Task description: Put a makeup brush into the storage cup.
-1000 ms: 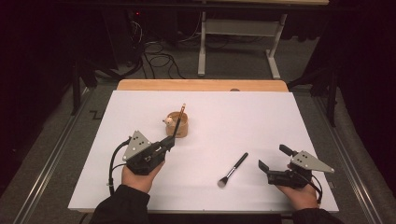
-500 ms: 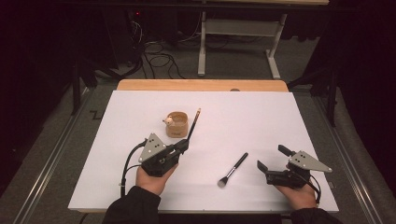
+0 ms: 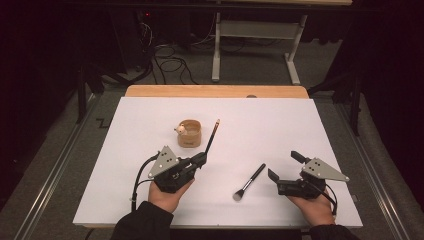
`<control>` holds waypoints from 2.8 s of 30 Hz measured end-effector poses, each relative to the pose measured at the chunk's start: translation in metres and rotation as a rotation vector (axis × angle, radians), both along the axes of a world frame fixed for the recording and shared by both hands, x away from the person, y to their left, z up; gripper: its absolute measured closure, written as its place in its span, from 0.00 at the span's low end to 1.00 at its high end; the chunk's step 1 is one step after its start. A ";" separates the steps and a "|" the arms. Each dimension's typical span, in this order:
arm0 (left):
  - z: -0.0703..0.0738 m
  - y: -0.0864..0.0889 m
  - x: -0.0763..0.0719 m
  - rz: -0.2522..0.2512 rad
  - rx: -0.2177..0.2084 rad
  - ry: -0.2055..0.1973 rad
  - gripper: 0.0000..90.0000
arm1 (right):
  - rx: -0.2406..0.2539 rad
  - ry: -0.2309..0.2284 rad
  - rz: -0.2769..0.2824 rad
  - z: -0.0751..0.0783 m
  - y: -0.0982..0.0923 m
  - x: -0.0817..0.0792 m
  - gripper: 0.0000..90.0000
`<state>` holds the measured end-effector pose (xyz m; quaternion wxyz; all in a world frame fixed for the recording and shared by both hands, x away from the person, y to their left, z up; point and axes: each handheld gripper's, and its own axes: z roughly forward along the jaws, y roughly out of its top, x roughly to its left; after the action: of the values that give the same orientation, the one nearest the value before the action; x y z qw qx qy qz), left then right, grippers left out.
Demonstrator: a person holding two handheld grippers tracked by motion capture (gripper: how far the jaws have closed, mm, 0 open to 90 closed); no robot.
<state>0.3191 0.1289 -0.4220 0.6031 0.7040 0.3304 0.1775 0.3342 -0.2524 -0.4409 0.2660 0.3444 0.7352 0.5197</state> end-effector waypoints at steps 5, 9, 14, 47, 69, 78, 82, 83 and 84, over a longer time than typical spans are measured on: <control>0.000 0.000 0.000 0.005 -0.012 -0.002 0.94 | 0.011 -0.005 0.017 0.016 0.011 0.003 0.04; 0.000 0.001 0.000 0.008 -0.012 -0.003 0.94 | 0.007 -0.014 0.027 0.021 0.016 0.006 0.04; 0.000 0.002 0.001 0.012 -0.015 -0.002 0.94 | 0.004 -0.015 0.046 0.029 0.025 0.009 0.05; -0.007 -0.005 0.001 -0.004 -0.004 0.011 0.94 | 0.111 -0.009 0.161 0.043 0.078 0.020 0.12; -0.023 -0.026 -0.005 -0.012 0.026 -0.008 0.94 | 0.208 0.049 0.226 0.034 0.077 0.015 0.19; -0.026 -0.032 -0.007 -0.027 0.027 -0.020 0.94 | 0.244 0.071 0.251 0.031 0.080 0.015 0.25; -0.027 -0.034 -0.009 -0.033 0.027 -0.024 0.94 | 0.265 0.085 0.262 0.030 0.081 0.015 0.27; -0.027 -0.035 -0.009 -0.033 0.028 -0.026 0.94 | 0.273 0.090 0.262 0.029 0.081 0.015 0.28; -0.028 -0.035 -0.009 -0.035 0.030 -0.027 0.94 | 0.280 0.093 0.266 0.029 0.081 0.015 0.29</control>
<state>0.3099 0.0936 -0.4495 0.5997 0.7163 0.3071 0.1815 0.3496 -0.1712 -0.4119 0.1103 0.3013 0.7062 0.6311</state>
